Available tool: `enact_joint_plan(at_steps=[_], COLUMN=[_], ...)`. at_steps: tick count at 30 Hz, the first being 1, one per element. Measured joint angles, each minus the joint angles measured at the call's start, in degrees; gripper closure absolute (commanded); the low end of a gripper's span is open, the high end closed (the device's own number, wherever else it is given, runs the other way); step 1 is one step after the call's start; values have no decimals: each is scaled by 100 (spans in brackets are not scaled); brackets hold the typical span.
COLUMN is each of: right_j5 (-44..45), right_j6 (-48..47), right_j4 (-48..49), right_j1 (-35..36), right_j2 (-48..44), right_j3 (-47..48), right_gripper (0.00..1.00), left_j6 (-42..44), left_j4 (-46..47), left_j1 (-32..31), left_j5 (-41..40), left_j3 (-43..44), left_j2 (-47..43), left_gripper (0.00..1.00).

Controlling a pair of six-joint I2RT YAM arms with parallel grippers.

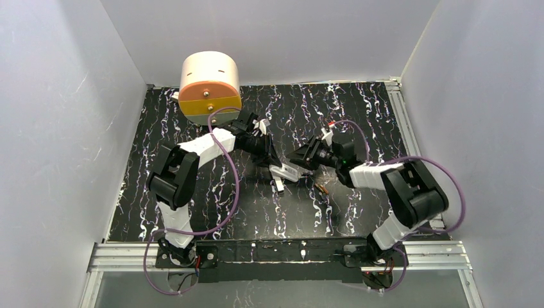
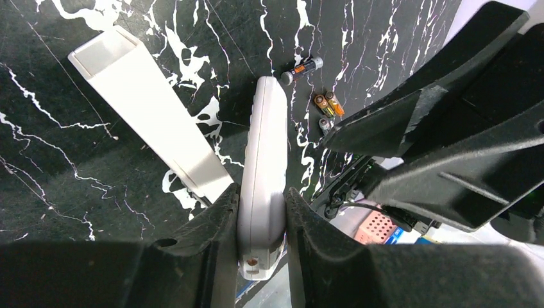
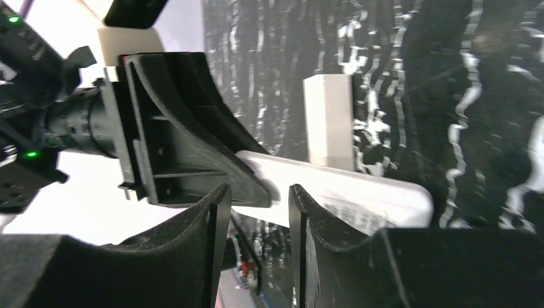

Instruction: Load the batteries into the remote control

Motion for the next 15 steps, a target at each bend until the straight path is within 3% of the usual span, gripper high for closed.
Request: enact_joint_plan(at_steps=[5,15], right_j5=[474,595], right_j6=[-868,-1377], right_j4=[-1532,-2518], right_j1=[-44,-33], right_j2=[-601,-588], right_j3=[105,129], right_gripper=[51,52], left_j6=[13,11], left_j4=[-79,-173], left_j1=[-13,68], left_j5=[-37,-11], left_j3=[52,83], left_j2=[2,9], left_gripper=[100,100])
